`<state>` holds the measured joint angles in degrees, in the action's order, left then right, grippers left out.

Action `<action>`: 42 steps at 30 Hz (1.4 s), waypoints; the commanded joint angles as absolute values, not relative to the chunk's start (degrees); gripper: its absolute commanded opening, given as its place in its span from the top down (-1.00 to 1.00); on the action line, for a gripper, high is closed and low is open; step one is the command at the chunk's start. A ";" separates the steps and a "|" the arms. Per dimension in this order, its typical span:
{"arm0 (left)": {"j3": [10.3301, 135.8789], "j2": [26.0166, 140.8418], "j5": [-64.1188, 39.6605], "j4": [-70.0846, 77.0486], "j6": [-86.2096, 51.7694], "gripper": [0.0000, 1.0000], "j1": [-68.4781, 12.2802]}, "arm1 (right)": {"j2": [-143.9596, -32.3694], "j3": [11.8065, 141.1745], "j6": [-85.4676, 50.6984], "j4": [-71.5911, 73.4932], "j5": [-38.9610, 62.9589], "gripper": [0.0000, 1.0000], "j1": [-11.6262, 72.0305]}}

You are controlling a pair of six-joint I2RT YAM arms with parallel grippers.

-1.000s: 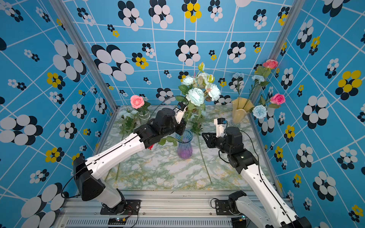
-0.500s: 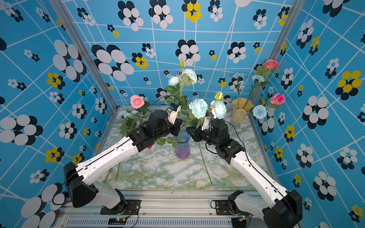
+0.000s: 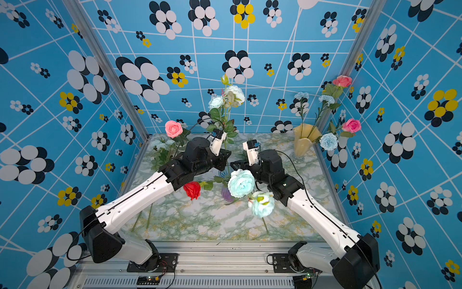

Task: Pick out blue flowers from the vase
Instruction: Pick up the flower from the vase.

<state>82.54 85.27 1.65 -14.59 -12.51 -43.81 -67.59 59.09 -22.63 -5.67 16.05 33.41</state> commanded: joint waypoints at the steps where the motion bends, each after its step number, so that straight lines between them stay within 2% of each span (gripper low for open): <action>1: 81.83 83.41 0.90 -13.54 -13.08 0.68 -43.03 | -64.02 56.93 -19.26 -10.63 11.07 0.44 33.73; 7: 81.39 82.81 0.92 -13.45 -13.32 0.43 -42.88 | -61.27 55.36 -18.12 -12.88 10.49 0.41 33.75; 10: 81.30 82.20 0.31 -13.20 -13.40 0.44 -42.89 | -62.36 57.18 -17.24 -13.17 11.76 0.37 33.74; 14: 81.64 81.89 -0.45 -13.00 -13.24 0.58 -42.69 | -66.23 61.87 -15.91 -15.33 12.21 0.36 33.75; 18: 82.19 82.64 -1.21 -13.84 -13.25 0.56 -42.31 | -71.88 66.80 -16.56 -18.86 11.24 0.36 33.17; 20: 81.83 82.75 -1.40 -13.54 -13.62 0.45 -42.09 | -73.80 67.83 -17.05 -19.18 11.84 0.38 33.05; 25: 83.11 85.40 -3.47 -15.28 -15.35 -0.12 -40.38 | -72.52 66.80 -17.84 -18.44 11.14 0.38 33.05; 28: 83.98 86.89 -3.03 -16.20 -15.62 -0.26 -39.91 | -70.34 66.23 -17.14 -19.94 9.73 0.37 33.05; 38: 84.52 88.55 -0.78 -17.70 -16.25 -0.26 -39.72 | -66.27 64.14 -15.98 -22.91 6.59 0.34 32.83; 42: 84.64 89.30 -1.16 -17.69 -16.09 -0.06 -39.65 | -66.45 64.11 -16.06 -22.68 6.68 0.33 32.83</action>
